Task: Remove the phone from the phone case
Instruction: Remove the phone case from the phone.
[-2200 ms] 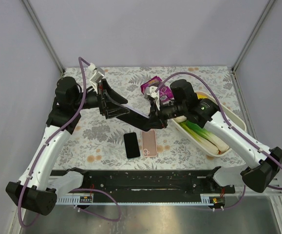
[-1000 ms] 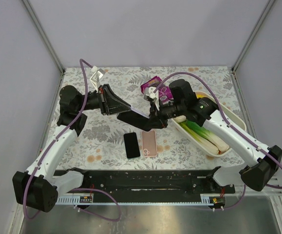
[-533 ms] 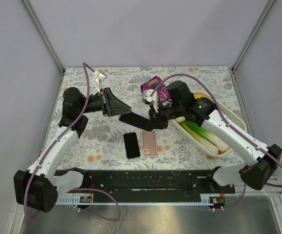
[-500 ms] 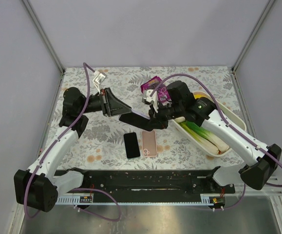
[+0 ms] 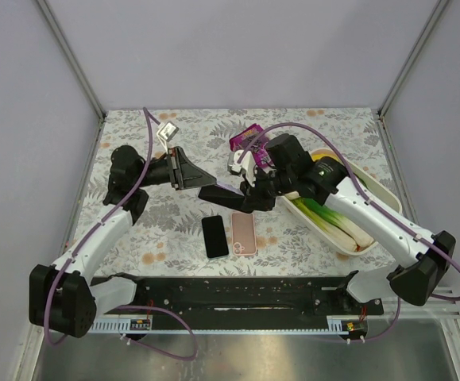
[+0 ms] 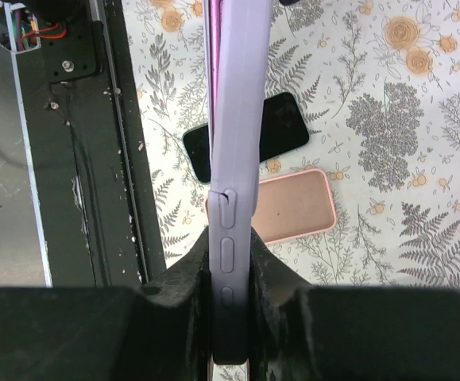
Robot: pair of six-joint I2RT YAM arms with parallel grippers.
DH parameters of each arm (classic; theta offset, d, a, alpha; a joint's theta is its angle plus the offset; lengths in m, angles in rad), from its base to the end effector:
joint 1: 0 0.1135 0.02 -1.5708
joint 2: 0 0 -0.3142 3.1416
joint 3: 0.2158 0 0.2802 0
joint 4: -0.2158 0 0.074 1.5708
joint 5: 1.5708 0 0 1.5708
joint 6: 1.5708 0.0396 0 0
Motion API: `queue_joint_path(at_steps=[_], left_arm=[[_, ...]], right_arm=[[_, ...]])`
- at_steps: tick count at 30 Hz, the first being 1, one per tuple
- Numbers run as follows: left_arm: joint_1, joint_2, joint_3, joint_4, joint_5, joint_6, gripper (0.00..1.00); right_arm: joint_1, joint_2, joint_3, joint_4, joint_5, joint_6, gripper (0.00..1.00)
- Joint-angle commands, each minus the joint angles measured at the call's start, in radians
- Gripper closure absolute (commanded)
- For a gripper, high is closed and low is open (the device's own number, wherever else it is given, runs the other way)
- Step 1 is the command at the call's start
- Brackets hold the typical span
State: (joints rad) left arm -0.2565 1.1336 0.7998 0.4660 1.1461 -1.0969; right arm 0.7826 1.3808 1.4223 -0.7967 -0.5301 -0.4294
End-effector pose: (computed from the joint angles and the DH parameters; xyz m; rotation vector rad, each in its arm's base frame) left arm 0.2373 -0.0995 0.3771 0.3951 1.8114 -1.8181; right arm 0.2060 0.2331 0.4192 -1.5397 1.7459 0.7933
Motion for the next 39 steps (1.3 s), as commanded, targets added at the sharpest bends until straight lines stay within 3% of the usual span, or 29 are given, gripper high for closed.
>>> queue_joint_path(at_steps=[1,14,22,25,27,31,39], left_arm=[[-0.006,0.048,-0.019,-0.115,-0.161,-0.104,1.0],[-0.004,0.084,-0.03,-0.21,-0.198,-0.107,1.0],[-0.006,0.061,0.027,-0.112,-0.122,-0.081,0.98],[-0.006,0.046,0.055,-0.099,-0.079,-0.028,0.73],[-0.006,0.034,0.068,-0.099,-0.051,0.006,0.45],[-0.004,0.022,0.125,-0.131,0.047,0.084,0.02],[0.075,-0.026,0.251,-0.386,0.275,0.472,0.01]], right_arm=[[0.047,-0.002,0.095,0.148,0.051,-0.086,1.0],[0.061,0.015,0.147,0.113,0.056,-0.092,1.0],[0.06,-0.005,0.099,0.12,0.025,-0.069,1.0],[0.052,-0.002,0.099,0.132,0.001,-0.029,1.0],[0.041,0.004,0.101,0.14,-0.016,-0.003,1.0],[0.001,0.014,0.093,0.162,-0.065,0.053,1.0],[-0.08,0.015,0.055,0.195,-0.143,0.112,1.0]])
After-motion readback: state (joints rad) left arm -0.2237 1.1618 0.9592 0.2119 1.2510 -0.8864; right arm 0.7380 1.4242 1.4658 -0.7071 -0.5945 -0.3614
